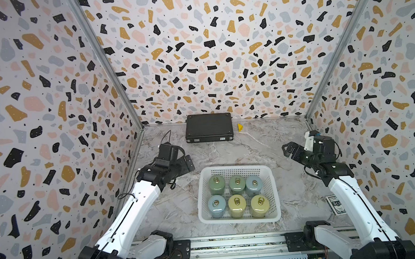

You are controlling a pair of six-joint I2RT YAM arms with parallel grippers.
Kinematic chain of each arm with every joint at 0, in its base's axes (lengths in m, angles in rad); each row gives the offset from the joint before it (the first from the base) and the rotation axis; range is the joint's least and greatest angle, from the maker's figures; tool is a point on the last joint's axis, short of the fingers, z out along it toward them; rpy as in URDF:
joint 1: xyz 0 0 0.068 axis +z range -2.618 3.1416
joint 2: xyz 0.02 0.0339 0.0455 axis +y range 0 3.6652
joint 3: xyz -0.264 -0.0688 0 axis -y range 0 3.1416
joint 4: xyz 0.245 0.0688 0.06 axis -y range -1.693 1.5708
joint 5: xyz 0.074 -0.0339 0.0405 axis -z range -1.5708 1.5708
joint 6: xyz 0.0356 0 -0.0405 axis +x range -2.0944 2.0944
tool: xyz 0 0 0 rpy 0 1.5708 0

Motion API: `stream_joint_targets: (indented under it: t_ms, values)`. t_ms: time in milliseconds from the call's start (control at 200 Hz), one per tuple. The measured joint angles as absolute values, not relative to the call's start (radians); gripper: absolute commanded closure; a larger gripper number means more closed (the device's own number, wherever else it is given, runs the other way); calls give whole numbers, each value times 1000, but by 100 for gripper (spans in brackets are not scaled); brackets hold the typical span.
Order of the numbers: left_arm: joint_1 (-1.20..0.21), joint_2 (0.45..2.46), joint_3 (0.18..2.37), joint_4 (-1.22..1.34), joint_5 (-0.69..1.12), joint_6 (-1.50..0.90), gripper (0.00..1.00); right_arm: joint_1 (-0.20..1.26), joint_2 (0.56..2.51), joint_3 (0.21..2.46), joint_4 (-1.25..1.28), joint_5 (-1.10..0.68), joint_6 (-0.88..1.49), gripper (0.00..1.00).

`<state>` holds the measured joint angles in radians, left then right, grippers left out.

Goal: Take the tea canister out of the basket
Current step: Pick up the tea canister from the basket.

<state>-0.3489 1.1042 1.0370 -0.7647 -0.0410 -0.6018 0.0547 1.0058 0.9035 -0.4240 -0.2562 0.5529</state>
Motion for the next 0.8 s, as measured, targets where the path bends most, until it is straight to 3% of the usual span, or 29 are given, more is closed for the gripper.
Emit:
stream_joint_targets:
  t_ms: [355, 801]
  values:
    - [-614, 1131, 1047, -860, 38, -544, 5, 209, 944, 975, -659, -389, 487, 1]
    - [-763, 1388, 1151, -879, 80, -387, 10, 511, 1016, 1045, -789, -359, 451, 1]
